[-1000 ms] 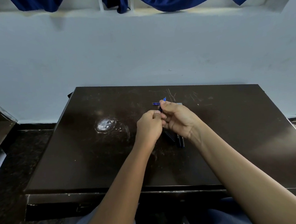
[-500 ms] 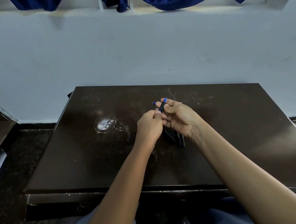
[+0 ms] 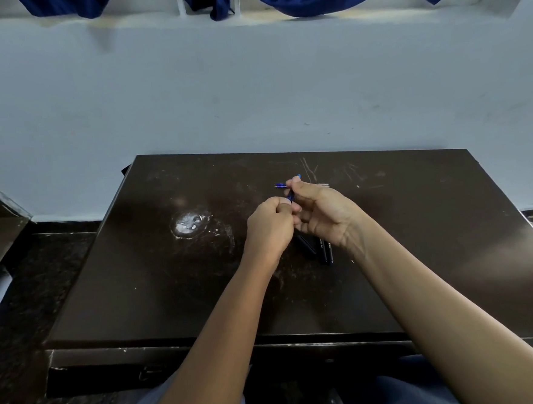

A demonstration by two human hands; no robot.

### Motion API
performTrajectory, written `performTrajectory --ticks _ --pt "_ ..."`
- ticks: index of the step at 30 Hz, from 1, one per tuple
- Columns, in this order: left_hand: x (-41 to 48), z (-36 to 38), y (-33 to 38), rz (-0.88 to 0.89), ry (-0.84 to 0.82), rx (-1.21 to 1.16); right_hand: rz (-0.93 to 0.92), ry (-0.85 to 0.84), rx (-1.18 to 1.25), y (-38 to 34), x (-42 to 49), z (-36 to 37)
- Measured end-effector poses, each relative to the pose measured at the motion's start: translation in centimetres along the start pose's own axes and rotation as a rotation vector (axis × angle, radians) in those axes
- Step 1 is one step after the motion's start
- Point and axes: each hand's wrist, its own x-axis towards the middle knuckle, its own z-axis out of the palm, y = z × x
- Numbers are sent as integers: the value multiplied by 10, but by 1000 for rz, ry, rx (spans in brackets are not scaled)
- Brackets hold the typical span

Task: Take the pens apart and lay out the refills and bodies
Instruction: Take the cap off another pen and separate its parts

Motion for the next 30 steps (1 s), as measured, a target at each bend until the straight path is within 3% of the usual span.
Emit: performTrajectory --ticks 3,10,13,14,15,17,20,26,30 --pt "-1 1 1 -2 -5 -5 -14 7 -29 0 2 -3" --pt "-3 0 3 -1 -56 42 -84 130 234 -9 13 -16" --pt "-3 0 4 -27 -44 39 -183 262 464 -18 21 -34" --pt "-3 -1 4 -35 -31 39 -199 338 431 -17 24 -41" --pt "-2 -2 3 -40 -18 38 -202 426 283 -15 26 -48" --pt "-2 -3 3 -41 0 41 -168 549 -263 -1 29 -58" --pt "-2 -3 4 -38 3 56 -101 513 -877 21 29 -58" --pt "-2 -3 4 -32 -2 79 -80 459 -1346 42 39 -48" --pt "-1 -4 4 -41 -6 76 -49 484 -1479 46 39 -44"
